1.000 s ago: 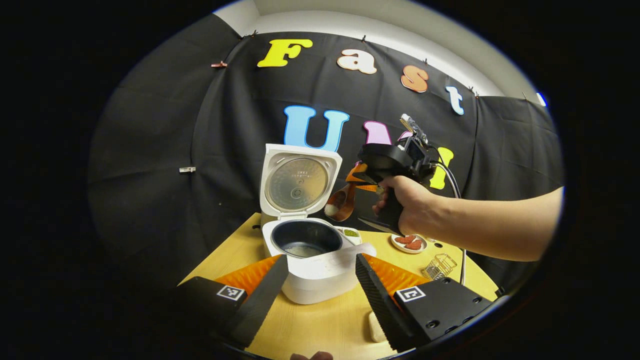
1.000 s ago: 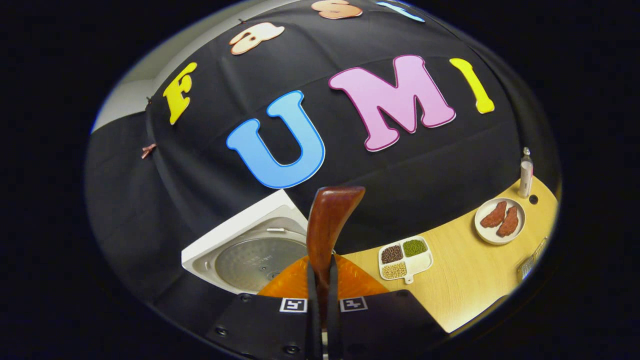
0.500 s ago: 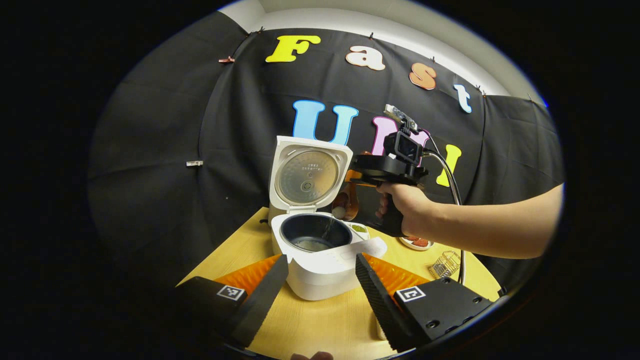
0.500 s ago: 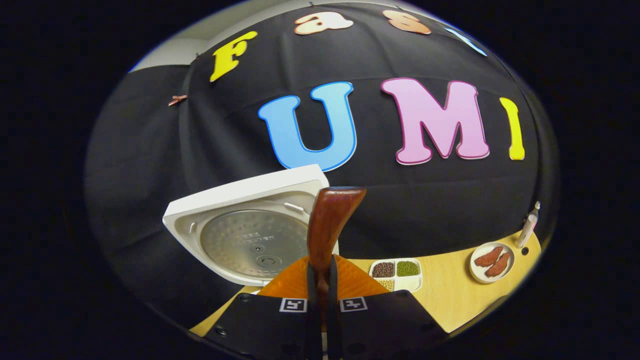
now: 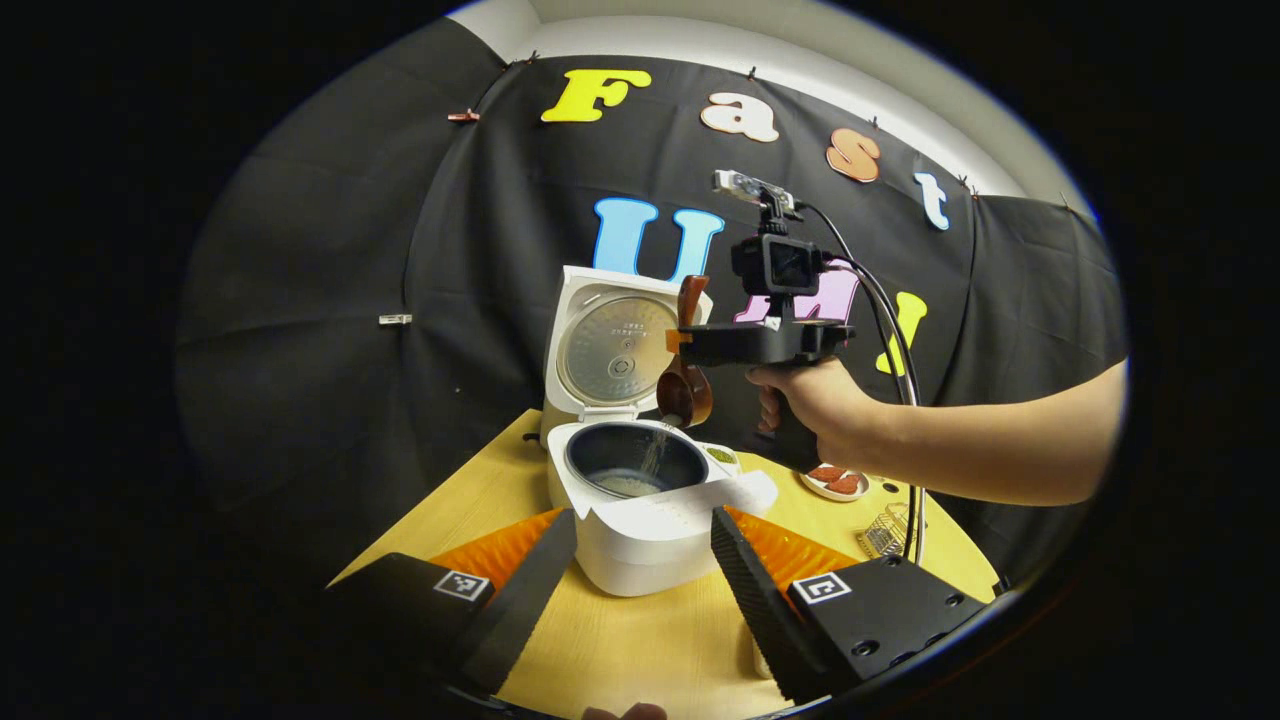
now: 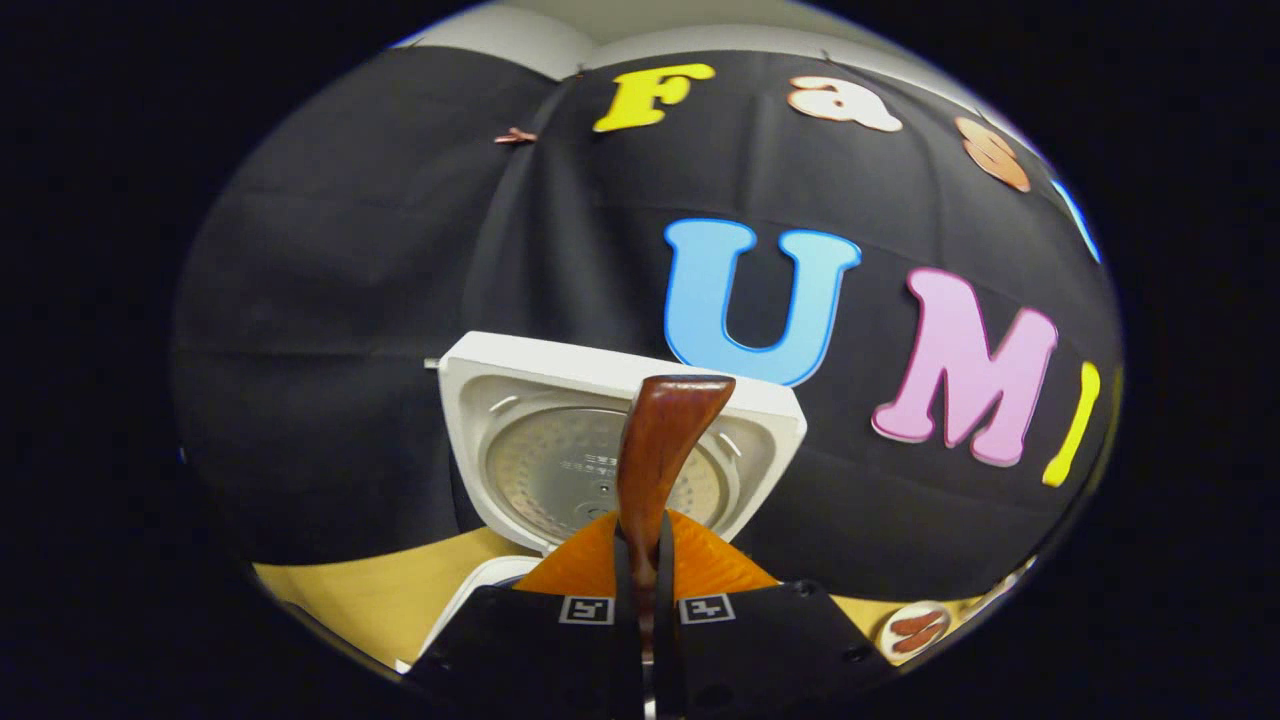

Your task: Close the left gripper, press the button to open the rice cooker; take a wooden spoon from the chopstick holder with the right hand, scoop a spoonful of rice and pour it into the rice cooker, then put the wooden spoon back into the chopstick holder.

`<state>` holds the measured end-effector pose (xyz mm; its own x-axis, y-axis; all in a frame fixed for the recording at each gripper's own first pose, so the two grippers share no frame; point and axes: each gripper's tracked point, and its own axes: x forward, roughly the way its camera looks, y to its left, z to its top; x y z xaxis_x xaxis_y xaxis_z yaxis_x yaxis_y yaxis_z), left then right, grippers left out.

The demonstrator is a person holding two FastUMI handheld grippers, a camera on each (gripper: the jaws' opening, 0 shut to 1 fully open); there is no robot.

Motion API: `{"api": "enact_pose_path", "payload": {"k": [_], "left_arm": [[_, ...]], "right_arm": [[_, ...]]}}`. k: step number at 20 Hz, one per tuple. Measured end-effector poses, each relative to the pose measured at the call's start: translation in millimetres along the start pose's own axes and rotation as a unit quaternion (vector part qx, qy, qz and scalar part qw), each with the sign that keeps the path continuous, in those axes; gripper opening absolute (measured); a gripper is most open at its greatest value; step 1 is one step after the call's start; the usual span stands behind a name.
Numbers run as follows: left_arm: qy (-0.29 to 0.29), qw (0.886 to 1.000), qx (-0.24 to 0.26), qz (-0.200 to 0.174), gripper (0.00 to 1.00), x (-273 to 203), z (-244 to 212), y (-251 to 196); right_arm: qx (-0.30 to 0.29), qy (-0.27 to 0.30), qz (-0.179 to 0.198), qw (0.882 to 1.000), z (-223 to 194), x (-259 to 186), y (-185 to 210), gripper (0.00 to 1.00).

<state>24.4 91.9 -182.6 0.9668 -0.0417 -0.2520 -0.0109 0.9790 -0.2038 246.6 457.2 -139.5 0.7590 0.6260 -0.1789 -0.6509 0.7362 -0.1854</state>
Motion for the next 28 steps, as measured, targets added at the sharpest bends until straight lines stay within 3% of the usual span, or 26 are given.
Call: {"api": "enact_pose_path", "payload": {"k": [7, 9, 13, 17, 20, 23, 25, 28], "left_arm": [[-0.001, 1.0, -0.008, 0.01, 0.94, -4, -2, 5], [-0.002, 1.0, -0.009, 0.01, 0.94, -5, -1, 3], [-0.004, 1.0, -0.005, 0.012, 0.94, -12, -1, 0], [-0.006, 1.0, -0.003, 0.012, 0.94, -18, -1, -3], [-0.008, 1.0, 0.001, 0.011, 0.94, -20, 1, -6], [-0.011, 1.0, 0.006, 0.009, 0.94, -20, 6, -12], [-0.012, 1.0, 0.008, 0.006, 0.94, -19, 8, -18], [-0.014, 1.0, 0.009, -0.003, 0.94, -19, 11, -31]], "right_arm": [[-0.123, -0.017, 0.054, 0.991, 1, -13, 47, 0.09], [-0.121, -0.013, 0.059, 0.991, -2, -16, 51, 0.09], [-0.007, 0.002, 0.032, 0.999, 0, -12, 37, 0.09], [0.126, 0.033, 0.006, 0.991, -10, -15, 15, 0.12], [0.229, 0.049, -0.007, 0.972, -14, -23, 2, 0.09], [0.333, 0.051, -0.014, 0.941, -13, -38, -12, 0.09], [0.376, 0.035, -0.024, 0.926, -2, -53, -30, 0.13], [0.406, 0.006, -0.026, 0.914, 14, -88, -51, 0.09]]}}
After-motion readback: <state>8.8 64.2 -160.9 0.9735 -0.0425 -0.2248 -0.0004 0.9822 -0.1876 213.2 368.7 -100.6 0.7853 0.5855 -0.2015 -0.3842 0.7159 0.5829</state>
